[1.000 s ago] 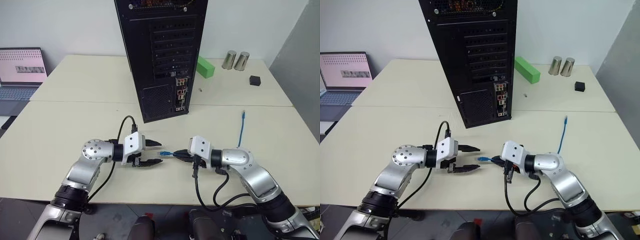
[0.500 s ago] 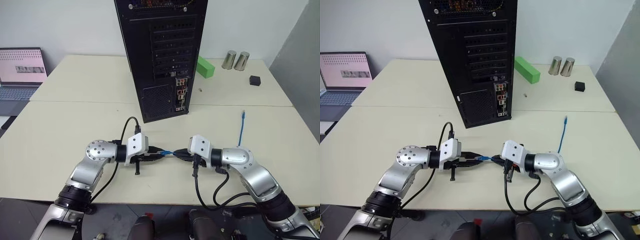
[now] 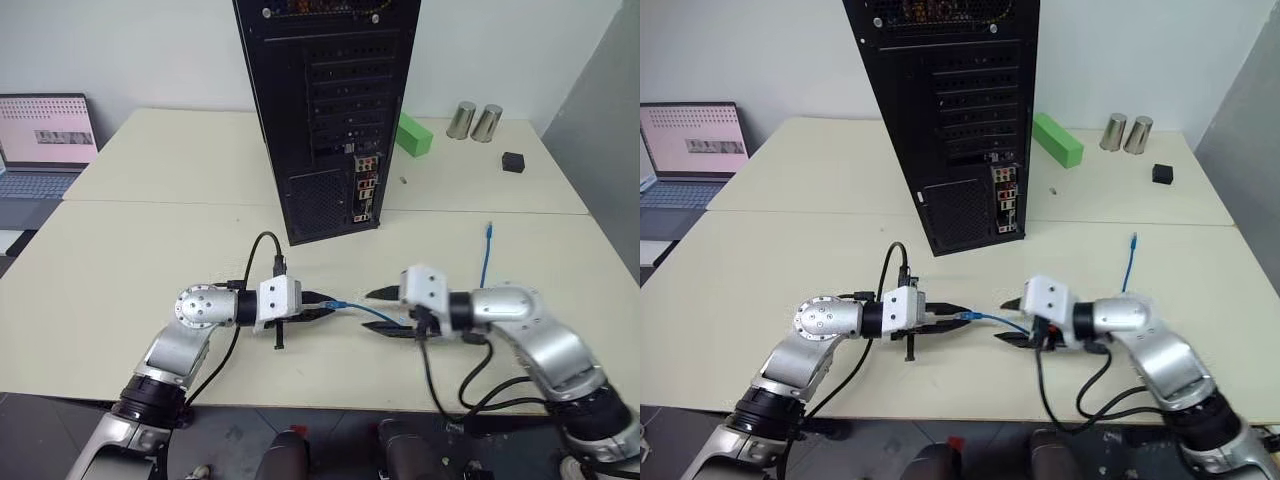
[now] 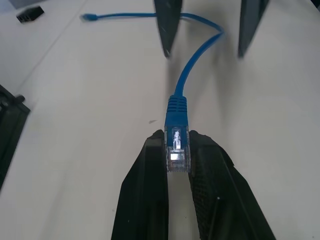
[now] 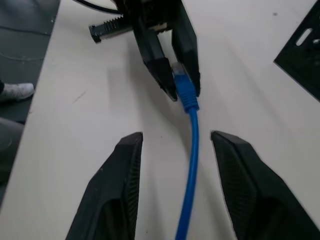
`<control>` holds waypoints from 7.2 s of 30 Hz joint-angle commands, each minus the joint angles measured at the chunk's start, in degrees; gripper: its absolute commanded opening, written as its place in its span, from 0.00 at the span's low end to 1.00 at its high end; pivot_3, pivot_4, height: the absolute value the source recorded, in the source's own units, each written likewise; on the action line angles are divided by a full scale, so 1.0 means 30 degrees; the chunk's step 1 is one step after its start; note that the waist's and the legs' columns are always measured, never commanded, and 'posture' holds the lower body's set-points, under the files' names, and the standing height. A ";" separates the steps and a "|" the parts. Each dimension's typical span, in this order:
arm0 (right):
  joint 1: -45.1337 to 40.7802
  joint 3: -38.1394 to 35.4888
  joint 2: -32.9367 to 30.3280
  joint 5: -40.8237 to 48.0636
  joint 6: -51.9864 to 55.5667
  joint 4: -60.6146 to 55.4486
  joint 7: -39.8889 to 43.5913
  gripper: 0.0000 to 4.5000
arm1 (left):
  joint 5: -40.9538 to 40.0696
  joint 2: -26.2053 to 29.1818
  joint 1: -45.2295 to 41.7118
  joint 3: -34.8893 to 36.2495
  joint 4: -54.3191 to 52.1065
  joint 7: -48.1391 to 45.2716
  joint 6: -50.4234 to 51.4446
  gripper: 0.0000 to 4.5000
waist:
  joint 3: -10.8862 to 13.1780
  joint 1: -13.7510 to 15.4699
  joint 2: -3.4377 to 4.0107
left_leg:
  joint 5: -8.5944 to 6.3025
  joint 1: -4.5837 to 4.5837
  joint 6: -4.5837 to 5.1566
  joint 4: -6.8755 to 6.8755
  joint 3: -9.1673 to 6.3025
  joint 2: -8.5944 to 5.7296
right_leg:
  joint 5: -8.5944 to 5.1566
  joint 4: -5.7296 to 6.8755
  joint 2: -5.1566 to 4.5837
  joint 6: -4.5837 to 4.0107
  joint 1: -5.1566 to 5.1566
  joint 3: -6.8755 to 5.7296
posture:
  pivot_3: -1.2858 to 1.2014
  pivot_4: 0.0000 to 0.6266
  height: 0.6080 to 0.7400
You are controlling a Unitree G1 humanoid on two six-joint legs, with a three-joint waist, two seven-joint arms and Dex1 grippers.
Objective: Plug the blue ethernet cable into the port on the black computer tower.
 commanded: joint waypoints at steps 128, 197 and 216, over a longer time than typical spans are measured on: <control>-0.5354 -0.1998 1.3605 -0.4452 -0.1557 0.7283 -1.9490 0.00 | 0.0197 -0.5002 -0.0041 0.1397 -0.7437 1.5950 1.2137 1.00 | -0.0002 -0.0074 0.0009 | 0.0004 -0.0011 -0.0007 -0.0018 -0.0029 -0.0005 | 0.0024 0.0022 0.0003 -0.0013 -0.0023 -0.0018 | 0.52 0.24 1.00; -0.8757 -0.0279 1.5778 -0.5590 -0.2630 1.0323 -1.9753 0.00 | 0.1008 -0.5489 -0.0113 0.1491 -0.7287 1.5825 1.1778 1.00 | 0.0010 -0.1111 0.0027 | 0.0005 -0.0014 -0.0005 -0.0047 0.0016 0.0034 | 0.0033 0.0045 0.0039 -0.0008 -0.0094 0.0027 | 0.52 0.24 1.00; -1.0021 -0.0786 1.6279 -0.5043 -0.2764 1.1345 -1.9815 0.00 | 0.1101 -0.5683 -0.0119 0.1481 -0.7232 1.5903 1.1737 1.00 | 0.0010 -0.1132 0.0027 | 0.0005 -0.0065 -0.0005 -0.0053 0.0066 0.0042 | 0.0035 0.0050 0.0036 -0.0008 -0.0167 0.0050 | 0.52 0.24 1.00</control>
